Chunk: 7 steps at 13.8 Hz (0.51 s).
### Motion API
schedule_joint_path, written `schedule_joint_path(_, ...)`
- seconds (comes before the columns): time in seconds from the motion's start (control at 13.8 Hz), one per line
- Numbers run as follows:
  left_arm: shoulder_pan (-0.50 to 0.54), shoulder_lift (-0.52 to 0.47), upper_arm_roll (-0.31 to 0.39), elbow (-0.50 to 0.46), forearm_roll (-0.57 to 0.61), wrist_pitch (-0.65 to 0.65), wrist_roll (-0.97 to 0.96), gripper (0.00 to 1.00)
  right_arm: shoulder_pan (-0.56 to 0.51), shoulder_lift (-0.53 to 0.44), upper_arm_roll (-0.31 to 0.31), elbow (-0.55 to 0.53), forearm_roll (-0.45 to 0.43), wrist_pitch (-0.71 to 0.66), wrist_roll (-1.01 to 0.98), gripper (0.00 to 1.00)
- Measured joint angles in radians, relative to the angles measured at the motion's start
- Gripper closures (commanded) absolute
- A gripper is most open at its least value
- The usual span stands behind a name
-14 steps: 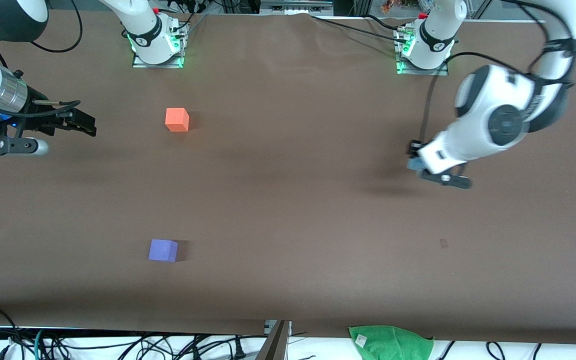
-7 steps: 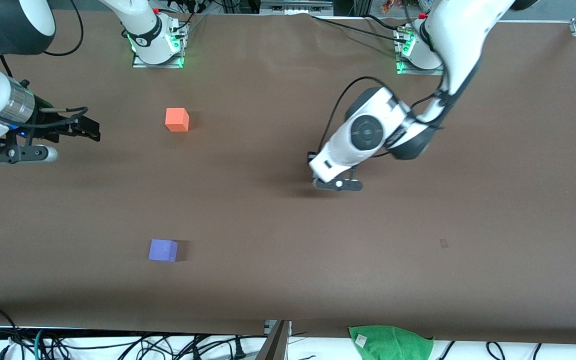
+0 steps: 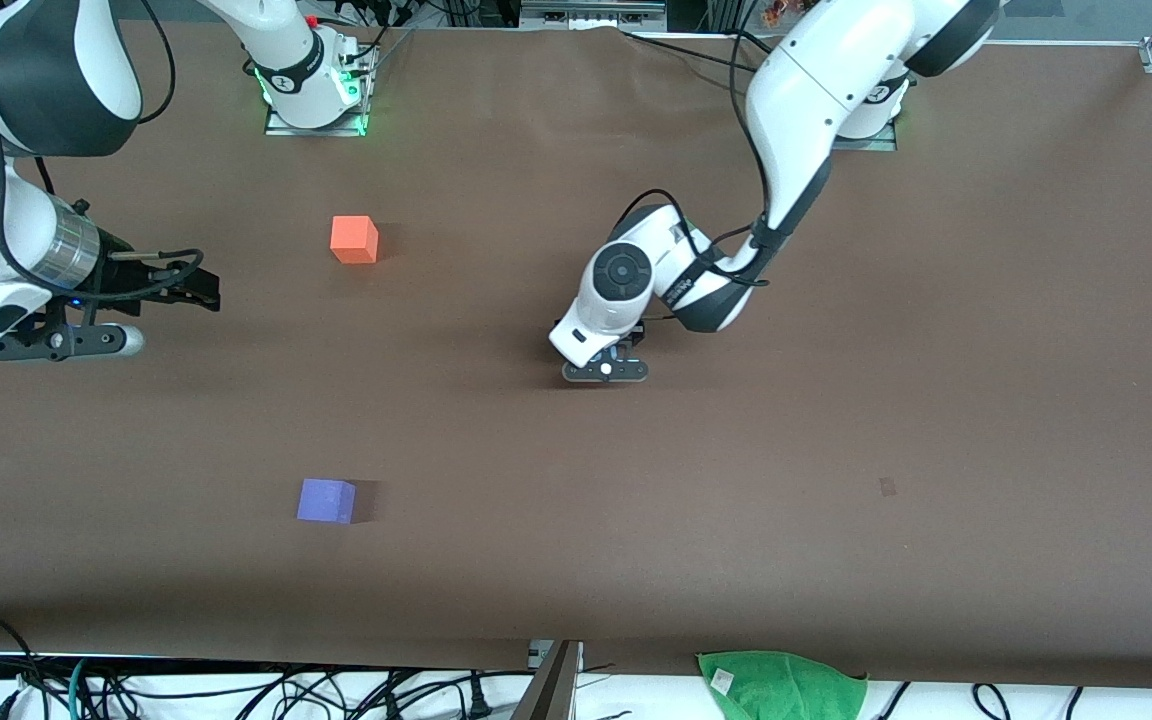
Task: Place blue block between orange and purple blocks
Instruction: 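Lift the blue cube with the left gripper and carry it toward the middle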
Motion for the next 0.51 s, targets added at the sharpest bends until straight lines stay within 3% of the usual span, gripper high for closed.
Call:
schedule_joint_path(0.36, 0.011, -0.008, 0.012, 0.039, 0.000, -0.007, -0.002, 0.00, 0.000, 0.033, -0.001, 0.000, 0.050, 0.034, 0.000, 0.00)
schedule_joint_path(0.51, 0.041, -0.049, 0.011, 0.062, 0.000, -0.089, -0.003, 0.00, 0.002, 0.052, 0.001, 0.000, 0.093, 0.048, 0.006, 0.00)
